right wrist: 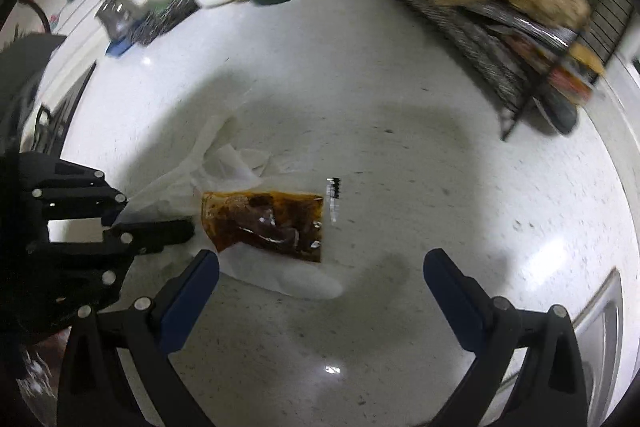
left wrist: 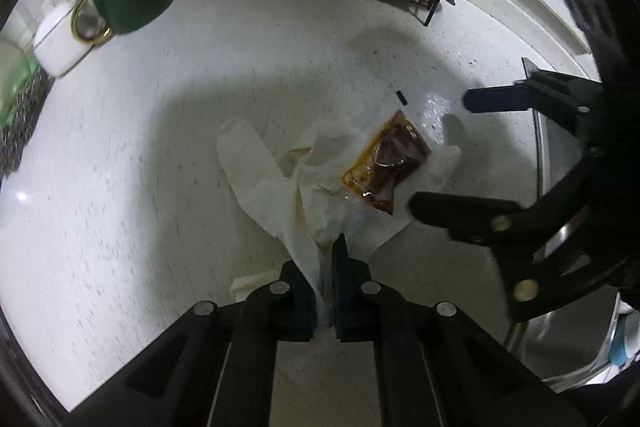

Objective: Collect trash
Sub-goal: 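Close left gripper on the white tissue while right gripper grasps the sauce packet, then carry the tissue and sauce packet down over the red bucket, then open left gripper dropping the tissue while right gripper releases the packet into bucket, then raise both open grippers from the bucket back over the counter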

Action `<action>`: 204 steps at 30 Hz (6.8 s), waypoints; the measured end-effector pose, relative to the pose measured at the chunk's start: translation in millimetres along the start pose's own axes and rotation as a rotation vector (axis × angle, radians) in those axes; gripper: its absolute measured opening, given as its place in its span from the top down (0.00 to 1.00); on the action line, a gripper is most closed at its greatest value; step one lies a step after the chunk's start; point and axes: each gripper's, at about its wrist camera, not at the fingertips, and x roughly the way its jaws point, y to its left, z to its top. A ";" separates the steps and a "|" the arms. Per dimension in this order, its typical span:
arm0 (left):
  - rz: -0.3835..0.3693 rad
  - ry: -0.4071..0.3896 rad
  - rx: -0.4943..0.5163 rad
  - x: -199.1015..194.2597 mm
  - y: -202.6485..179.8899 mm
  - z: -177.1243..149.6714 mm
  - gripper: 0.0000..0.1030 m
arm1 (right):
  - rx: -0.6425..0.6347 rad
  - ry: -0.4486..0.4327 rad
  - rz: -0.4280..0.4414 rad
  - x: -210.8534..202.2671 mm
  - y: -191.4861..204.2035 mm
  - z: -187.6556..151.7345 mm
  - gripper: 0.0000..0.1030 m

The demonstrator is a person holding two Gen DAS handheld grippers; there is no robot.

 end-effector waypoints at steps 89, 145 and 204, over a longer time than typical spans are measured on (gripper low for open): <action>0.059 -0.065 -0.195 -181.6 -36.2 -453.6 0.97 | -0.043 -0.013 0.094 -101.9 298.0 -283.5 0.98; -0.030 0.097 -0.221 207.9 3.8 -497.1 0.40 | 0.042 0.148 0.041 253.8 208.1 -377.5 0.98; 0.176 -0.325 -0.245 -286.2 -57.9 -461.4 0.00 | 0.019 -0.158 -0.088 -156.2 307.6 -291.0 0.01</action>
